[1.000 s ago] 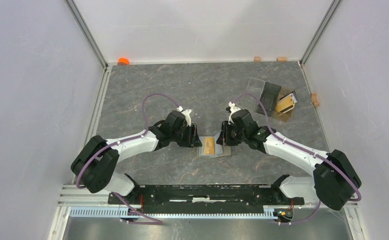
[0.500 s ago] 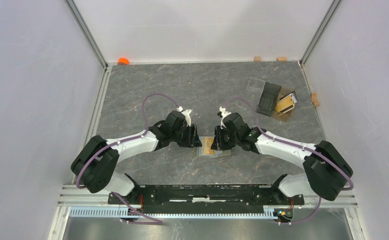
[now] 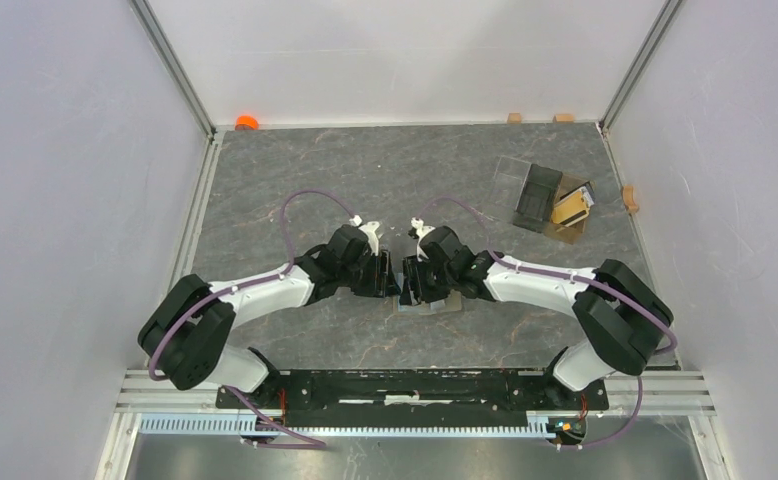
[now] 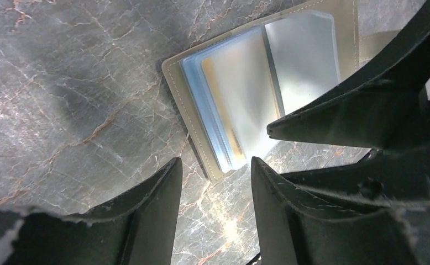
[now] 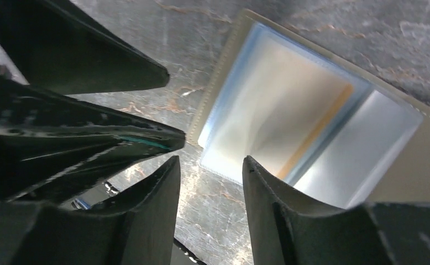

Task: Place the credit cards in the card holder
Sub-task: Turn over the card slot in the card holder.

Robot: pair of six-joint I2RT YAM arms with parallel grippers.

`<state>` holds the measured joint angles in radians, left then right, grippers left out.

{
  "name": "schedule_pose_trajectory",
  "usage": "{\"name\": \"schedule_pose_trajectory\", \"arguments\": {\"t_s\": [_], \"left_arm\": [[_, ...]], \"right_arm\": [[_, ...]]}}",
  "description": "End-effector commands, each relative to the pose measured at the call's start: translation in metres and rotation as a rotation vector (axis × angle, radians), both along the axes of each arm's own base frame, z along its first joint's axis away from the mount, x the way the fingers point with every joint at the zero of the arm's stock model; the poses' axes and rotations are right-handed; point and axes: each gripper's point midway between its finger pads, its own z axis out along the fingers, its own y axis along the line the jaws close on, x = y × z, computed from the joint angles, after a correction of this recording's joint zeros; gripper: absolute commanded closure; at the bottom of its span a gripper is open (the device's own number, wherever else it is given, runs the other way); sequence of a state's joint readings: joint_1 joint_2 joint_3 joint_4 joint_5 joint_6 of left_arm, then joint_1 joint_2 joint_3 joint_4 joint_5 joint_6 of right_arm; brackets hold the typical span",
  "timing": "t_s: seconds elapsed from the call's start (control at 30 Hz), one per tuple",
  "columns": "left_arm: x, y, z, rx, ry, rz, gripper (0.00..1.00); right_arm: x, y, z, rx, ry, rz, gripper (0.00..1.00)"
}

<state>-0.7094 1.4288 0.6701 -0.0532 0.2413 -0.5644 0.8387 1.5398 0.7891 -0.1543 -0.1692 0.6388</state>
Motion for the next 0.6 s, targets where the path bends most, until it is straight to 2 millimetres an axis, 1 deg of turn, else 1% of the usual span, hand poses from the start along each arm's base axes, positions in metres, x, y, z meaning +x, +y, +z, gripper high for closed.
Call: {"name": "schedule_pose_trajectory", "arguments": {"t_s": [0.0,0.07,0.13,0.2,0.27,0.3,0.37,0.43,0.47,0.53,0.57], "left_arm": [[0.006,0.001,0.013,-0.024,-0.038,0.047,0.43],[0.006,0.003,0.014,-0.020,-0.042,0.051,0.42],[0.008,0.004,0.016,-0.020,-0.048,0.056,0.40],[0.009,0.005,0.017,-0.019,-0.051,0.059,0.39],[0.011,0.008,0.019,-0.010,-0.056,0.056,0.36],[0.012,0.010,0.022,-0.007,-0.058,0.056,0.34],[0.015,0.013,0.030,-0.008,-0.065,0.039,0.29],[0.020,0.018,0.043,-0.004,-0.088,0.028,0.21],[0.023,0.022,0.049,0.003,-0.102,0.023,0.16],[0.030,0.028,0.064,-0.012,-0.113,0.051,0.09],[0.030,0.025,0.076,-0.054,-0.119,0.034,0.08]], "right_arm": [[0.014,0.021,0.043,0.093,-0.099,0.039,0.47],[0.018,0.019,0.055,0.089,-0.135,0.031,0.41],[0.027,0.010,0.066,0.050,-0.180,0.014,0.35],[0.039,-0.005,0.078,0.004,-0.226,-0.005,0.29],[0.055,-0.026,0.087,-0.049,-0.271,-0.035,0.23],[0.065,-0.041,0.092,-0.073,-0.295,-0.060,0.20],[0.086,-0.079,0.099,-0.143,-0.338,-0.129,0.14],[0.108,-0.125,0.109,-0.213,-0.393,-0.215,0.08],[0.120,-0.151,0.115,-0.248,-0.416,-0.277,0.05],[0.139,-0.197,0.128,-0.302,-0.462,-0.377,0.02],[0.147,-0.218,0.131,-0.332,-0.474,-0.418,0.02]]}}
